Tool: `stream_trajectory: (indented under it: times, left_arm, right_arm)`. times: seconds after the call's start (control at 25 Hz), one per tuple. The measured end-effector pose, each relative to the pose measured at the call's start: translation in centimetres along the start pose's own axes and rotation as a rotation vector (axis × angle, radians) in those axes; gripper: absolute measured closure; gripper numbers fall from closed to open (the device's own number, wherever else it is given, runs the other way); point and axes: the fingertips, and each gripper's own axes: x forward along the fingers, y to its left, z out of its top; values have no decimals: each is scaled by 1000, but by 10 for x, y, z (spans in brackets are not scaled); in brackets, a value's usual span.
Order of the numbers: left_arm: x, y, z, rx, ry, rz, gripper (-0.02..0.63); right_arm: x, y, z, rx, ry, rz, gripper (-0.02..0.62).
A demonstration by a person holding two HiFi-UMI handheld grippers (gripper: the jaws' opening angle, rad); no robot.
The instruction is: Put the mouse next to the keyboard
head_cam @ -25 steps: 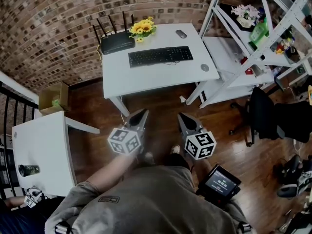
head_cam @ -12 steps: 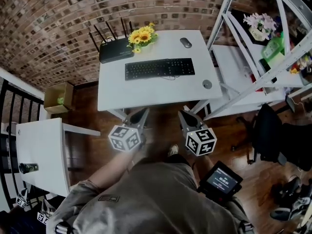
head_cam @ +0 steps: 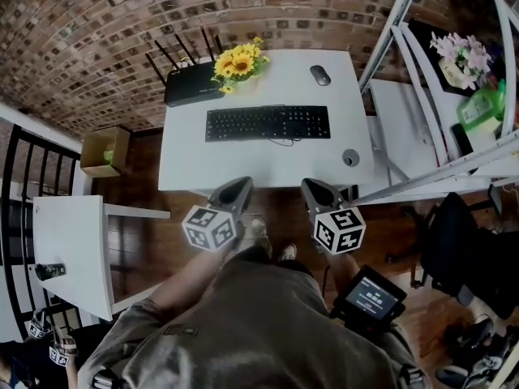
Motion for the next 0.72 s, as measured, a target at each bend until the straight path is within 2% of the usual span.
stream_trajectory:
  times: [0.24,0.48,0.72]
  left_arm:
    - [48,36,25,-23,-4,-37,609]
    - [91,65,56,-34,-8,-92,609]
    - [115,91,67,-70,-9,-73,609]
  right_arm:
    - [50,-25,27,-21,40,-31,583]
    - [90,-58,66,-47,54,-104,583]
    - [113,-84,77,-42,83,-133,583]
